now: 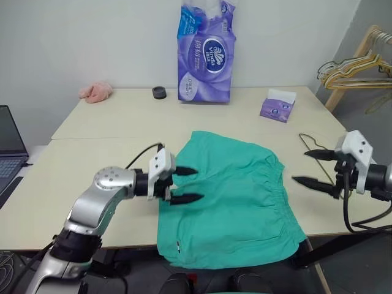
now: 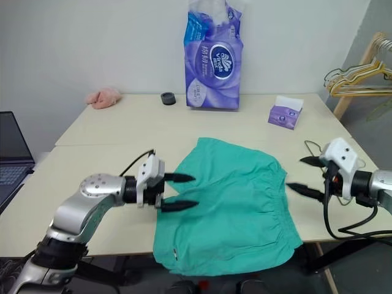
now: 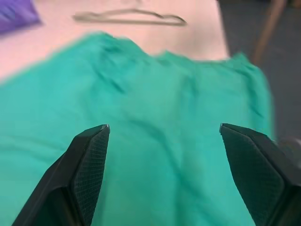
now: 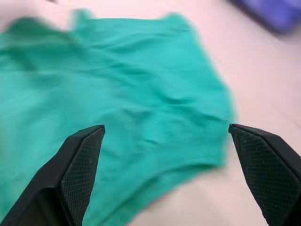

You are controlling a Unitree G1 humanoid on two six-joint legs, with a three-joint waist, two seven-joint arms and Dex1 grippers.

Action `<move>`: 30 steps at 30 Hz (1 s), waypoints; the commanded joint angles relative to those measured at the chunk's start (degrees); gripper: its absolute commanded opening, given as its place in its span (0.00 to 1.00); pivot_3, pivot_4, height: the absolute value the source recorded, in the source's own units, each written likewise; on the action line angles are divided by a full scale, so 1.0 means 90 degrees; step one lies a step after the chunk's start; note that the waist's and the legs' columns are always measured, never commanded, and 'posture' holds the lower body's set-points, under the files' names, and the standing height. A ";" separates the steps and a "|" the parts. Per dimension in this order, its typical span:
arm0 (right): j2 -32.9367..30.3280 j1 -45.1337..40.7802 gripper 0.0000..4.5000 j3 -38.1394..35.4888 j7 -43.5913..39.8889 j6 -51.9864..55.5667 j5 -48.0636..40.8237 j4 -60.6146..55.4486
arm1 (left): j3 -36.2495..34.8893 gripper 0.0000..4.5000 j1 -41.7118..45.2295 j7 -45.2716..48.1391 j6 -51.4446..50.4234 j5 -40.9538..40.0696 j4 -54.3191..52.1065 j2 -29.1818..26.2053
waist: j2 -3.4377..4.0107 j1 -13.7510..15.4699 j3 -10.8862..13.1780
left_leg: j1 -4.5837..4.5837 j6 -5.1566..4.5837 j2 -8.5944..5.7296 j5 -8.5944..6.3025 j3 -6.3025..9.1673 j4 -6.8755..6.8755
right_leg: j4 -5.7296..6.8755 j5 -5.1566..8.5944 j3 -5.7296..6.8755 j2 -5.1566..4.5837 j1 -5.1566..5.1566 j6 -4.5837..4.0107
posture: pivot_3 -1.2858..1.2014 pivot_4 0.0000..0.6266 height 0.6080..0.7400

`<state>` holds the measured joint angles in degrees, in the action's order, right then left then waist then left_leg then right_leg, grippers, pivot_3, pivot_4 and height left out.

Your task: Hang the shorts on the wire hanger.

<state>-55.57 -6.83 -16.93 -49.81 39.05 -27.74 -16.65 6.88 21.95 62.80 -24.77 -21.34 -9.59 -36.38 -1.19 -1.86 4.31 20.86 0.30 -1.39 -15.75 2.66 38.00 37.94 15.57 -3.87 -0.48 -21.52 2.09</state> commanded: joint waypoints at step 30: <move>0.0722 -0.3063 0.49 0.1434 0.1130 -0.0352 0.2515 0.7354 | 0.0714 0.89 0.1083 0.0106 0.0389 0.0385 -0.0241 0.0530 | 0.0024 -0.0351 -0.0008 | 0.0001 -0.0005 0.0002 -0.0003 -0.0049 -0.0006 | 0.0001 -0.0022 -0.0032 0.0038 -0.0014 -0.0021 | 0.48 0.07 1.00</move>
<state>-48.84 -34.61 -5.26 -39.08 35.77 -6.76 48.70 13.63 31.48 63.63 -21.00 -16.79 -9.29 -31.60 -0.98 -5.02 4.23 20.86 0.25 -1.36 -15.77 2.27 37.96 37.92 15.37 -4.16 -0.14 -21.60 1.91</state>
